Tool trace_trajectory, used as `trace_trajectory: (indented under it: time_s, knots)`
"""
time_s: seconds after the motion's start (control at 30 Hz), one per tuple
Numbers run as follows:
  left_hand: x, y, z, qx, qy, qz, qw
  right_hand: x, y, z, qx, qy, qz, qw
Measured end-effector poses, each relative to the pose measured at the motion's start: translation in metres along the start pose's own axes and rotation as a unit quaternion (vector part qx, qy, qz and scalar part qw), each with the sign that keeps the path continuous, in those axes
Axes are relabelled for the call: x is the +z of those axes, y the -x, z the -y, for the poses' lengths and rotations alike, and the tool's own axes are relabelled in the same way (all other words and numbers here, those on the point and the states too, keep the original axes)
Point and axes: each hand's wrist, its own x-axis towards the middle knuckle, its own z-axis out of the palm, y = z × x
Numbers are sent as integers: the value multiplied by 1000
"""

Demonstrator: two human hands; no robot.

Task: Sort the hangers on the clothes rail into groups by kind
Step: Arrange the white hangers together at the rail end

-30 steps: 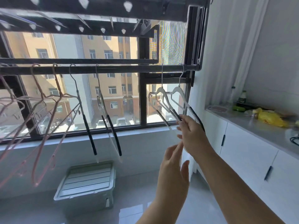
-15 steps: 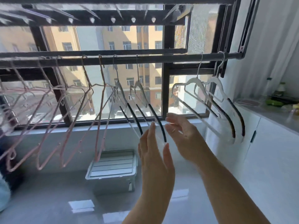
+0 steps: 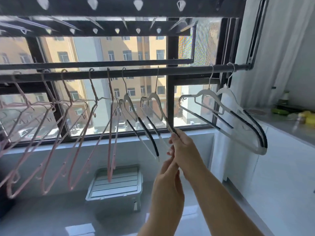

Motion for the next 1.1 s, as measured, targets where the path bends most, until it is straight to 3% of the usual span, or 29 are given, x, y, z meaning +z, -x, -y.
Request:
trace_trajectory:
  time_s: [0.4, 1.1]
  knots:
    - [26, -3, -28, 46, 79, 60, 994, -51, 0, -2, -16, 33, -69, 997]
    - [29, 0, -31, 7, 78, 122, 989, -64, -11, 0, -7, 40, -84, 996]
